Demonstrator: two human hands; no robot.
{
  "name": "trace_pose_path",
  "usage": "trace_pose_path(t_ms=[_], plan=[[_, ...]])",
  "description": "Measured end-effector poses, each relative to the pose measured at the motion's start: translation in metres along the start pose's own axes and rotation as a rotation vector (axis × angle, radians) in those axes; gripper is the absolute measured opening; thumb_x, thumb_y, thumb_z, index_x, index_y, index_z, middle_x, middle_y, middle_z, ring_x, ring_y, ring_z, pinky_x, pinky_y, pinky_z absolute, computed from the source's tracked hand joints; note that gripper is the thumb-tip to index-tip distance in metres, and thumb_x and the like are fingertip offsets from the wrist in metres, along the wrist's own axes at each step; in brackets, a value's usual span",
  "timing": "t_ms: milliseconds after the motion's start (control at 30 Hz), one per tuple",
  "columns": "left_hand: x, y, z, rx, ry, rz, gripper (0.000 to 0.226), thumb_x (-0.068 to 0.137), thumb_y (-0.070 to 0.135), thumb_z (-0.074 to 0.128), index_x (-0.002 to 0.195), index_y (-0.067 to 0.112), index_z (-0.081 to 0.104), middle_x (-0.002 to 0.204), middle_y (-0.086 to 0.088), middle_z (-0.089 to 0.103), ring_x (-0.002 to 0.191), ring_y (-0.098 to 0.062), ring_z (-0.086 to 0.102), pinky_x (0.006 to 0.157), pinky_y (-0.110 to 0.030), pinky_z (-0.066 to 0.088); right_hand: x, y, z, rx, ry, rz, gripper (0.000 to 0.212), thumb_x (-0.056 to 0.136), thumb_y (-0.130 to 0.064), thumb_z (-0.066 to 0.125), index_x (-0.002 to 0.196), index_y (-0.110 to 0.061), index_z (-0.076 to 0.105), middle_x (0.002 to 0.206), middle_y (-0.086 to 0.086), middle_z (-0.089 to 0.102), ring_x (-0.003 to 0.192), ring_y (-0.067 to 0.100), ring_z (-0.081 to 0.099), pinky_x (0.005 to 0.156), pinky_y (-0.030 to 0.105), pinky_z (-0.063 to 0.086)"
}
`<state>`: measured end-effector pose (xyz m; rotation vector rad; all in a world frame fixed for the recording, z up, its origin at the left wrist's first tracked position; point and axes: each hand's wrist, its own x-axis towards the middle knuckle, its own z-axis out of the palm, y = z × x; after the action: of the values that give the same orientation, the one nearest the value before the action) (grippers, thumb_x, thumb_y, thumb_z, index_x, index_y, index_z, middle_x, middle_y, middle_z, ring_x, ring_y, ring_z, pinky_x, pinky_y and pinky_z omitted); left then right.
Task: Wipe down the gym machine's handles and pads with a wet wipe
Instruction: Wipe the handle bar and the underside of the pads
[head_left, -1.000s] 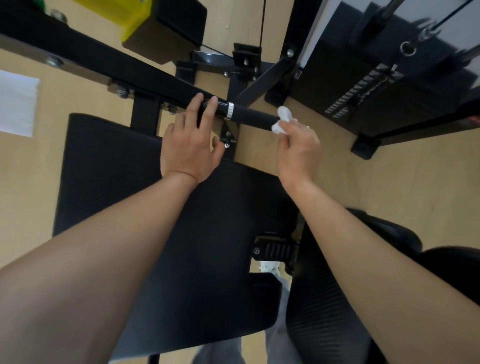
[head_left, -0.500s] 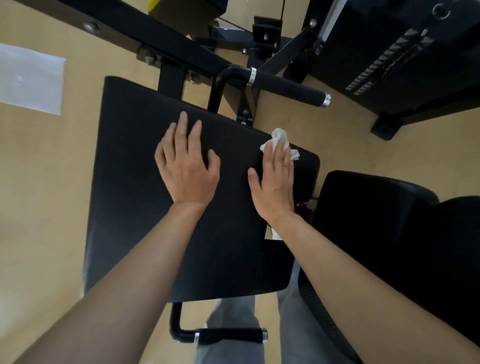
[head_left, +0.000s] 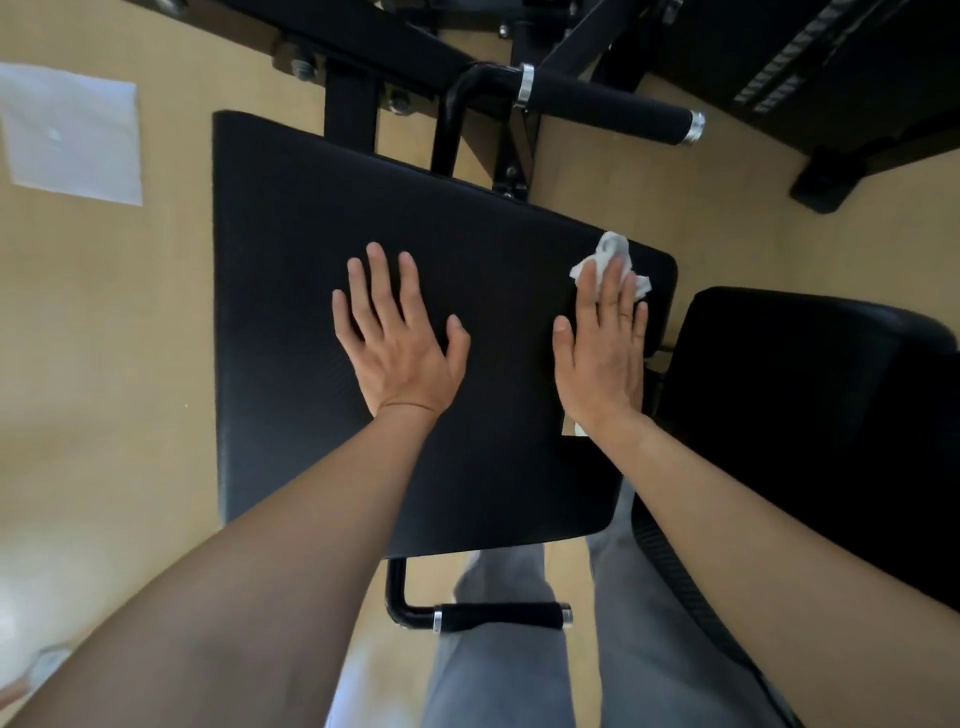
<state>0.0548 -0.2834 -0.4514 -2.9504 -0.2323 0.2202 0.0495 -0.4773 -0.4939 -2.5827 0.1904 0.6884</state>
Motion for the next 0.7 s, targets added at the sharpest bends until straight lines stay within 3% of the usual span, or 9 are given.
trace_pose_path(t_ms=[100,233,333,433,500,600,700], plan=[[0.000,0.001,0.001,0.014,0.009,0.006,0.079,0.099,0.052,0.040,0.162,0.008,0.020,0.169,-0.020,0.015,0.156,-0.041,0.013,0.126,-0.057,0.009,0.002,-0.021,-0.001,0.063,-0.013,-0.011,0.069,0.105,-0.045,0.019,0.162,-0.020,-0.010,0.170,0.007,-0.015,0.157,0.027,-0.014,0.128,0.050,-0.003],[0.000,-0.001,0.003,0.023,0.017,0.011,0.079,0.100,0.053,0.039,0.162,0.008,0.021,0.169,-0.021,0.015,0.156,-0.040,0.013,0.126,-0.057,0.010,0.011,-0.058,-0.004,0.008,-0.048,-0.408,0.064,0.106,-0.043,0.018,0.164,-0.022,-0.003,0.171,0.004,-0.013,0.157,0.026,-0.013,0.128,0.051,-0.002],[0.000,-0.001,0.003,0.026,0.022,0.015,0.078,0.100,0.053,0.039,0.161,0.008,0.022,0.169,-0.021,0.017,0.156,-0.040,0.014,0.126,-0.057,0.011,0.015,-0.049,-0.007,-0.057,-0.055,-0.552,0.062,0.109,-0.038,0.022,0.164,-0.023,0.000,0.172,0.003,-0.008,0.158,0.024,-0.010,0.128,0.050,0.003],[0.000,-0.001,0.004,0.024,0.027,0.015,0.077,0.100,0.052,0.039,0.161,0.008,0.023,0.168,-0.021,0.018,0.156,-0.041,0.015,0.126,-0.058,0.012,0.008,-0.020,-0.008,-0.061,0.016,-0.457,0.062,0.107,-0.029,0.033,0.164,-0.022,0.011,0.172,0.007,0.002,0.158,0.027,-0.002,0.128,0.052,0.009],[0.000,0.000,0.004,0.019,0.035,0.012,0.077,0.099,0.051,0.040,0.161,0.008,0.024,0.168,-0.020,0.018,0.156,-0.041,0.015,0.126,-0.058,0.012,-0.001,-0.011,-0.008,0.073,0.101,-0.406,0.059,0.100,-0.016,0.044,0.158,-0.018,0.034,0.168,0.013,0.022,0.156,0.034,0.017,0.124,0.054,0.022],[0.000,0.000,0.002,0.017,0.039,0.012,0.076,0.099,0.051,0.040,0.161,0.009,0.025,0.168,-0.020,0.020,0.156,-0.041,0.016,0.126,-0.057,0.012,-0.005,-0.013,-0.012,0.297,0.234,-0.388,0.042,0.093,0.000,0.055,0.133,-0.009,0.065,0.140,0.016,0.059,0.129,0.036,0.052,0.106,0.049,0.048],[0.000,-0.001,0.001,-0.016,0.052,0.012,0.073,0.100,0.050,0.042,0.159,0.010,0.030,0.168,-0.018,0.023,0.156,-0.039,0.018,0.126,-0.056,0.014,0.003,-0.017,-0.024,0.468,0.245,-0.236,0.024,0.093,0.001,0.064,0.112,-0.007,0.075,0.112,0.008,0.071,0.102,0.023,0.065,0.087,0.040,0.057]])
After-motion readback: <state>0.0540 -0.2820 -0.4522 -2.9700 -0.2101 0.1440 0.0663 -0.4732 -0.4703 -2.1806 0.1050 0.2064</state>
